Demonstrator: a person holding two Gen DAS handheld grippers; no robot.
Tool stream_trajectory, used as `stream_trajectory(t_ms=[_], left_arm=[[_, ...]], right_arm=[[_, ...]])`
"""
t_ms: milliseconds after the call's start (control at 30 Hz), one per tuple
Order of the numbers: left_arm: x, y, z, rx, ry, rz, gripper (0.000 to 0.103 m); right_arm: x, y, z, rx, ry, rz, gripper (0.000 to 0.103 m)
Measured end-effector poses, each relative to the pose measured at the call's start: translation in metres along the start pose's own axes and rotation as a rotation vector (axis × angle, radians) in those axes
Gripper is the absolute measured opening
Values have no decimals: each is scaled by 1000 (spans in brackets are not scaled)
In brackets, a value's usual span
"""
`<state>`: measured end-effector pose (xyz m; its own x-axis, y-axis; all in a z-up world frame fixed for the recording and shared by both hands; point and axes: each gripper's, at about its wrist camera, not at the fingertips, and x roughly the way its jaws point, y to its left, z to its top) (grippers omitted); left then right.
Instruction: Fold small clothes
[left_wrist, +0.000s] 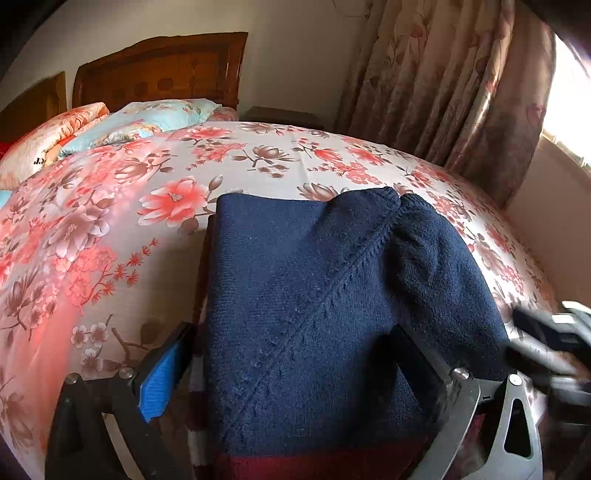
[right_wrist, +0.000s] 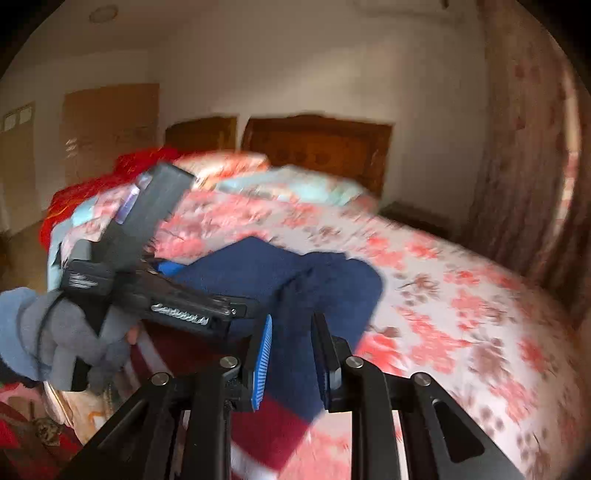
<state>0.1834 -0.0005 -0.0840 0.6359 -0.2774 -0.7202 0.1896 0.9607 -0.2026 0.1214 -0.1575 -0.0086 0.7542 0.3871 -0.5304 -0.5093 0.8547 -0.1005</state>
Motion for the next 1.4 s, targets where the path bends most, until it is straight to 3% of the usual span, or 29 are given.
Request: stream_trajectory(t_ms=[67, 167, 333, 433, 633, 800, 933, 1000, 1067, 1200, 1400], left_arm=[[0, 2, -1, -12, 4, -8, 103], [-1, 5, 0, -34, -2, -30, 103], [-3, 6, -3, -43, -13, -38, 103], [-4, 6, -3, -47, -14, -43, 103], [-4, 7, -3, -50, -13, -46, 103], [-3, 6, -2, -51, -3, -40, 103], [-3, 7, -2, -51, 8, -57, 103], [-2, 9, 1, -59, 38, -60, 103], [-5, 8, 8, -95, 80, -70, 103], [-16, -5, 33, -87, 54, -100, 103], [27, -43, 76, -6, 71, -81, 103]], right_arm=[[37, -6, -2, -44, 137, 15, 21], [35, -13, 4, -19, 127, 50, 19], [24, -17, 25, 29, 32, -24, 22], [60, -29, 18, 46, 135, -34, 22], [40, -29, 0, 121, 64, -42, 22], [25, -24, -9, 100, 79, -54, 23], [3, -17, -6, 99, 32, -46, 22], [11, -6, -16, 45, 85, -38, 23], [9, -4, -22, 20, 62, -46, 24], [9, -15, -19, 66, 95, 7, 24], [7, -20, -24, 102, 81, 31, 25]])
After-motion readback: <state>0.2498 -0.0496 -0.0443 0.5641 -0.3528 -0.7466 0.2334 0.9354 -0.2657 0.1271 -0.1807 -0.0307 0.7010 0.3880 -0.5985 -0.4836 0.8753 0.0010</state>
